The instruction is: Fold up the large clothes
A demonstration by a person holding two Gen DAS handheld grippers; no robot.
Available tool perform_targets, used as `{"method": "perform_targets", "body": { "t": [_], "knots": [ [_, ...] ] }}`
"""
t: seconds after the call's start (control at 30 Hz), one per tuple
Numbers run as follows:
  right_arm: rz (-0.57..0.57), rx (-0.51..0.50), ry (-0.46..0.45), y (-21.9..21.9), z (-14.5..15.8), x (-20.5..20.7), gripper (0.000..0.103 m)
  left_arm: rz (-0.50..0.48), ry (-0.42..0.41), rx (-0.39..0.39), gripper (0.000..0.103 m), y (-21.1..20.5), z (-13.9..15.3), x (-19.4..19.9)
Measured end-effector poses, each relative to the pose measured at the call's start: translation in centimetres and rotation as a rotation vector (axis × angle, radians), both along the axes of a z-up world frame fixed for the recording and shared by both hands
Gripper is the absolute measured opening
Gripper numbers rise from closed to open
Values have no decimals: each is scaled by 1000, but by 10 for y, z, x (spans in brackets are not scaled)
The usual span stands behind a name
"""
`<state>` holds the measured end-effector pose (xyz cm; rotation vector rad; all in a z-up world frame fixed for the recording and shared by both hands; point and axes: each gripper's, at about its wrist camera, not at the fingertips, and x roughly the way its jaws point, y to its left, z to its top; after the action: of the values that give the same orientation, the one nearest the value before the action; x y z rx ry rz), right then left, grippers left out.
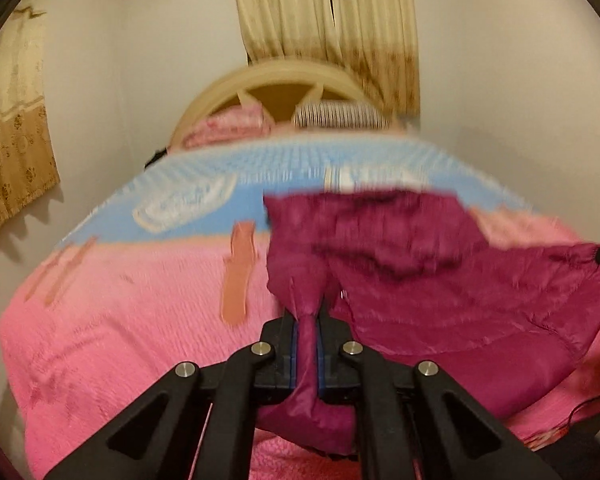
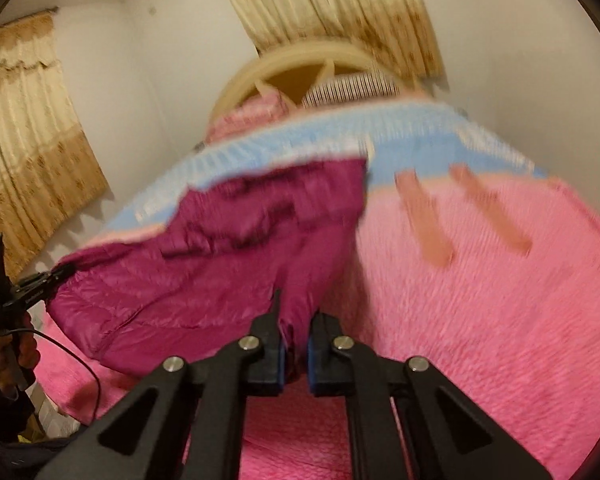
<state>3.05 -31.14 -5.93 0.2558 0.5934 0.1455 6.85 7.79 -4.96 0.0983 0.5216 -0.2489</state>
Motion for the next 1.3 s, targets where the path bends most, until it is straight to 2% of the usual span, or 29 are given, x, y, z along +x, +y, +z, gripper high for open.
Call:
{"method": "perform_targets", "body": {
  "t": [0.13, 0.2, 0.27, 0.37, 0.47, 0.57, 0.63, 0.67, 0.7, 0.73, 0.8, 0.87, 0.97, 1.1, 1.17, 1.2, 1.23, 1.3],
  "knots": [
    [-10, -6, -145, 3, 48, -7, 8, 22, -90, -1, 6, -1, 28, 16],
    [-23, -48, -199, 8, 67, 10, 8, 59, -122, 25, 6, -7, 32, 50],
    [-35, -77, -217, 7, 74, 37, 8, 74, -103, 24, 6, -9, 31, 85],
    [-68, -124, -218, 6, 74, 84, 8, 109, -92, 64, 6, -20, 23, 137],
    [-108, -123, -185, 1, 66, 134, 8, 130, -91, 108, 6, -34, 12, 181],
    [-147, -101, -146, -11, 53, 179, 8, 143, -61, 116, 9, -42, -2, 216],
    [-159, -93, -123, -17, 45, 202, 8, 144, -33, 92, 12, -43, -9, 236],
    [-164, -94, -110, -19, 40, 214, 8, 165, -28, 79, 17, -42, -11, 245],
    [-169, -96, -103, -22, 37, 219, 8, 202, -35, 69, 35, -42, -11, 249],
    [-175, -97, -94, -24, 33, 227, 8, 239, -52, 61, 64, -42, -10, 251],
    [-185, -87, -76, -29, 24, 244, 8, 307, -105, 38, 94, -39, -10, 258],
    [-188, -86, -65, -31, 16, 254, 8, 325, -118, 62, 94, -45, -15, 271],
    [-181, -99, -40, -25, 1, 278, 9, 378, -82, 154, 94, -57, -33, 295],
    [-189, -119, -15, -21, -16, 307, 10, 510, 9, 160, 94, -49, -62, 327],
    [-206, -114, -18, -22, -23, 315, 17, 560, 38, 137, 94, -43, -71, 336],
    [-226, -121, -19, -24, -26, 320, 33, 581, 51, 121, 94, -39, -74, 341],
    [-239, -127, -19, -24, -29, 323, 58, 586, 57, 108, 94, -38, -76, 343],
    [-270, -128, -26, -26, -34, 327, 83, 611, 60, 101, 94, -37, -77, 348]
  ]
}}
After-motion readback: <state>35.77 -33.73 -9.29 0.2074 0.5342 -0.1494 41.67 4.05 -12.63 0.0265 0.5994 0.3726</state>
